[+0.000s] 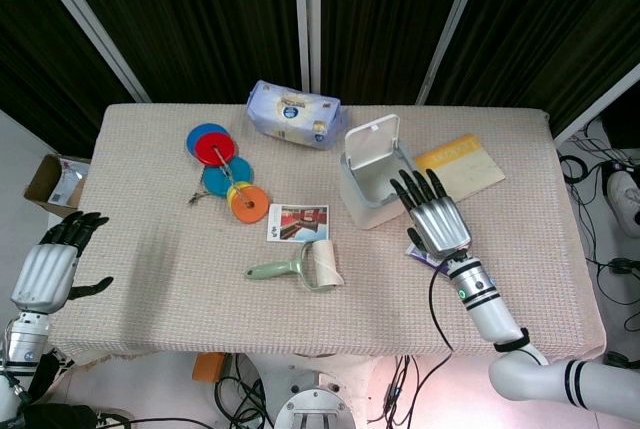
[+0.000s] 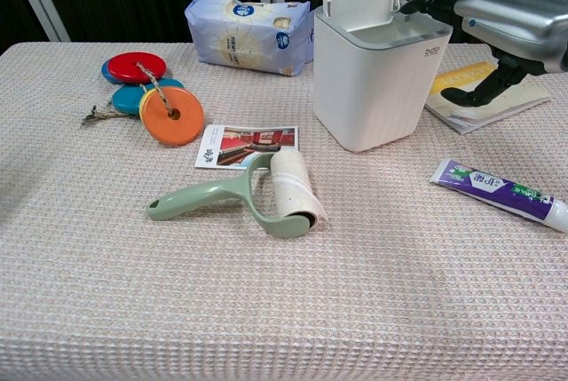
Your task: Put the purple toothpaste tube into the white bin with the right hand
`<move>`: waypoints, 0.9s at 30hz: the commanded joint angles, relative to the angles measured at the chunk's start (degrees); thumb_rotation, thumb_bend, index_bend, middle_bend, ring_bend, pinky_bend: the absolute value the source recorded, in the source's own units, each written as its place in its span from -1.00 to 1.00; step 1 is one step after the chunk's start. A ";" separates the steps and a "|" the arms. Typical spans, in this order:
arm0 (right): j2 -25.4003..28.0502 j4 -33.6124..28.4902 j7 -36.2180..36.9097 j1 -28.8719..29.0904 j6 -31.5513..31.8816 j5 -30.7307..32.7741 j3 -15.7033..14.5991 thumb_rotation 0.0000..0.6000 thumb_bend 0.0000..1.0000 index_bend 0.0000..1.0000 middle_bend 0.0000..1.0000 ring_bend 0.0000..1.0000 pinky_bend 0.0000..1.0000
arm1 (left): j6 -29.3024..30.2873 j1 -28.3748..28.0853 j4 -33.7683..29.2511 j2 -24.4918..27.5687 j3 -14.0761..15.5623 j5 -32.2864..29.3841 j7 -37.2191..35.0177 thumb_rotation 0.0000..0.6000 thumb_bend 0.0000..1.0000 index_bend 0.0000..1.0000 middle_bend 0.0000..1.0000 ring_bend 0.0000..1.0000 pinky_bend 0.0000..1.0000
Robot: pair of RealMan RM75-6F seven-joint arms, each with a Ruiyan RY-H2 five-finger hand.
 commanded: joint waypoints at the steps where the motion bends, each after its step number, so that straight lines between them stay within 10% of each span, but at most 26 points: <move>1: 0.16 -0.11 0.01 -0.03 0.15 0.05 0.05 1.00 -0.42 -1.00 -0.94 -1.00 -1.00 | 0.00 -0.02 0.02 0.01 -0.01 0.03 -0.05 1.00 -0.95 -0.64 -0.73 -0.83 -0.55; 15: 1.75 -1.96 0.45 -1.75 2.73 -2.36 -1.54 1.00 -0.42 -1.00 -0.94 -1.00 -1.00 | 0.19 0.13 -0.05 0.12 0.01 0.00 -0.06 1.00 -0.95 -0.64 -0.73 -0.83 -0.55; 27: 4.59 -2.98 3.56 -12.67 9.44 -7.02 -11.49 1.00 -0.44 -1.00 -0.85 -0.98 -0.99 | 0.21 0.06 -0.25 0.02 0.05 0.28 0.18 1.00 -0.95 -0.64 -0.72 -0.83 -0.55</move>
